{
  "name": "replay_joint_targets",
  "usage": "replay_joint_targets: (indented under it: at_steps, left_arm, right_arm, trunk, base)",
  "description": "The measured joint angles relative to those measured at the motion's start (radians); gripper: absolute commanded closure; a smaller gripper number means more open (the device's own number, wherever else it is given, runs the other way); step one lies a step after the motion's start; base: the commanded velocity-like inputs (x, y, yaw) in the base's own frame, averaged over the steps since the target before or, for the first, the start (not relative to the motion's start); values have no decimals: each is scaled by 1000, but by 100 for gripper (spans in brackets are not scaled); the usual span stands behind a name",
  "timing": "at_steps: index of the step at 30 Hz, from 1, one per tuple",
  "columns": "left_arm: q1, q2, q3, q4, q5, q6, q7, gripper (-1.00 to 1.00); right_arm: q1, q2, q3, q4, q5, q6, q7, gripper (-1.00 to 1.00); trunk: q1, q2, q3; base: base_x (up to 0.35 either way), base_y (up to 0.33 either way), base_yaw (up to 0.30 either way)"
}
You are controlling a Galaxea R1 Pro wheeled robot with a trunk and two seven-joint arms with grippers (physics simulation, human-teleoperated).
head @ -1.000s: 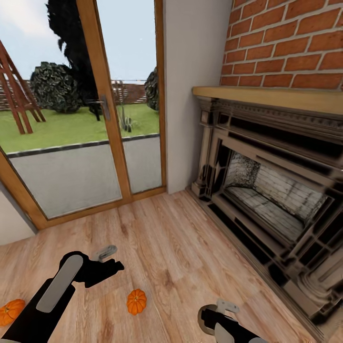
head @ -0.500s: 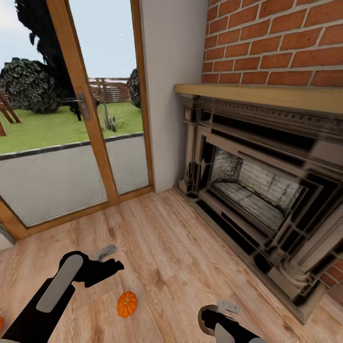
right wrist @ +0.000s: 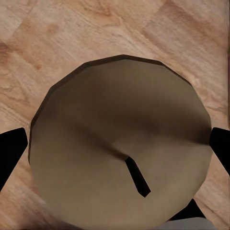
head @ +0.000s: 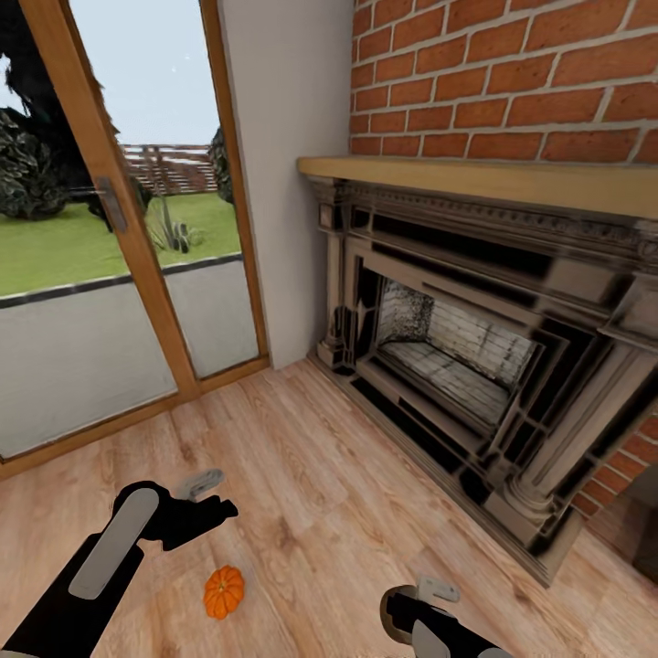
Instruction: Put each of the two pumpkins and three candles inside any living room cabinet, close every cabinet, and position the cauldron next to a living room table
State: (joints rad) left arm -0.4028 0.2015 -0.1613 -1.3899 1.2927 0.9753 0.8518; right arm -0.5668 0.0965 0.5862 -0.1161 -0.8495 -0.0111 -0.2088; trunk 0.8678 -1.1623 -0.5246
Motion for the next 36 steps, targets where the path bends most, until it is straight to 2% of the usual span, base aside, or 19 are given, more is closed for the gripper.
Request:
replay_joint_targets:
  at_steps: [36]
  left_arm:
    - [0,-1,-3,7,2,0,0,-100]
  right_arm:
    - [0,0,0,0,-1,0,0,100]
  trunk:
    - [0,0,-29]
  base:
    - [0,0,-220]
